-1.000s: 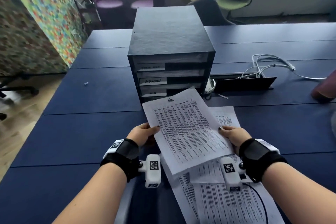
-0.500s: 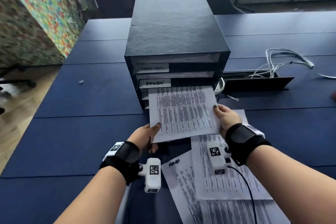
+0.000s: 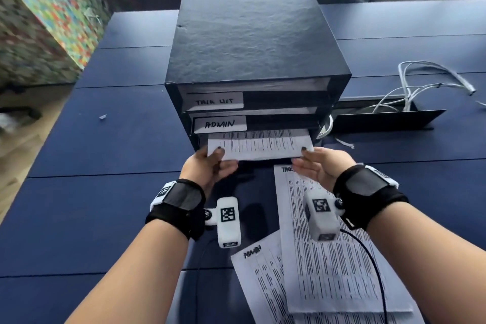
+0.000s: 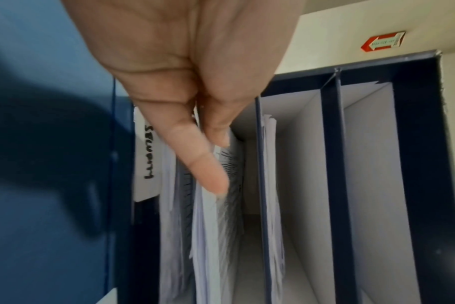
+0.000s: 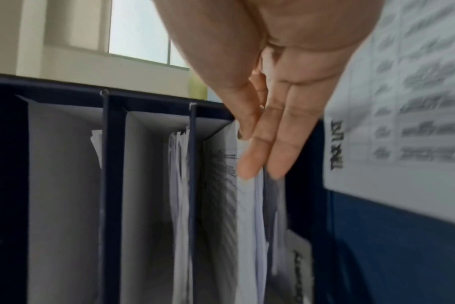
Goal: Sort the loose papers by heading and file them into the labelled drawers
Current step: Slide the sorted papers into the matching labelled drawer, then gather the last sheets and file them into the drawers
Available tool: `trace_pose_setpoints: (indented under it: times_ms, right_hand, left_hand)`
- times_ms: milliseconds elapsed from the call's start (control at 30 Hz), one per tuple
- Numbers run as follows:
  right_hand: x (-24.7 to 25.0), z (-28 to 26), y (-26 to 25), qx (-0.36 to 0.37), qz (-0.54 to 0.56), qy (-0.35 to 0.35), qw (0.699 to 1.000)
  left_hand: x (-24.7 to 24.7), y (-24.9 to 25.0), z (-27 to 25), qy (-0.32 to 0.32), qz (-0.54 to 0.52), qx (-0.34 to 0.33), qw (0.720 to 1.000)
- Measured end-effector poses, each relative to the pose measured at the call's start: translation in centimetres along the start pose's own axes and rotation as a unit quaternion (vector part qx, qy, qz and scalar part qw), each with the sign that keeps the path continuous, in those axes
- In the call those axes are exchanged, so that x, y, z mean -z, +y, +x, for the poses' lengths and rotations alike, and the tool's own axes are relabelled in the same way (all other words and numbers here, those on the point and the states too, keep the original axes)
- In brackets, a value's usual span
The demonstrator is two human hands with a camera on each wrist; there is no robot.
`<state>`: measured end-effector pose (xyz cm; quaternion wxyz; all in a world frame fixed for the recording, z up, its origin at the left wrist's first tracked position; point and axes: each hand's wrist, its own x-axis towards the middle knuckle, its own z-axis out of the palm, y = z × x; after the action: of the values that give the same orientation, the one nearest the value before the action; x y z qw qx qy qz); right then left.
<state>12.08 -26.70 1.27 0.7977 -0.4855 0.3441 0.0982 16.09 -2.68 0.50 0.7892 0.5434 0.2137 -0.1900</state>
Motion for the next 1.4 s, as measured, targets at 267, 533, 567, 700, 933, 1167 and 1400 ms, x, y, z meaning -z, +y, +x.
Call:
trace_pose_setpoints:
  times_ms: [267,533,567,700,933,1167,1400]
  right_hand:
    - [-3.9,1.2,-0.2,0.059,0.098,-0.007,0.993]
    - [-4.4,1.8,-0.2,0.062,0.093,-0.049,0.993]
    - [-4.0,1.7,-0.3,0.061,0.088,-0.057,0.993]
    - [-1.8,0.2,-0.1,0.066,-0.012,-0.069,0.995]
    - [5.3,-1.9,1.7,0.096,-0.444,0.108,0.884]
    - [13.3,-4.0,2.7,0.030,-0.459,0.263,0.848]
    - [16.8,-3.7,4.5,0.009,-0.388,0.213,0.897]
  left_hand:
    - [-1.1,1.3,1.2,0.010,-0.078,-0.076,0.994]
    - [-1.1,1.3,1.8,0.019,0.072,-0.116,0.990]
    - [-0.9,1.1,1.7,0.020,0.083,-0.122,0.989]
    - [-0.3,0.1,0.9,-0.023,0.046,-0.116,0.992]
    - [0.6,-5.2,-3.1,-0.061,0.330,-0.058,0.940]
    - [0.0,-10.4,-7.0,-0.095,0.403,0.031,0.910]
    - [-2.4,-12.5,-9.1,-0.114,0.513,-0.027,0.851]
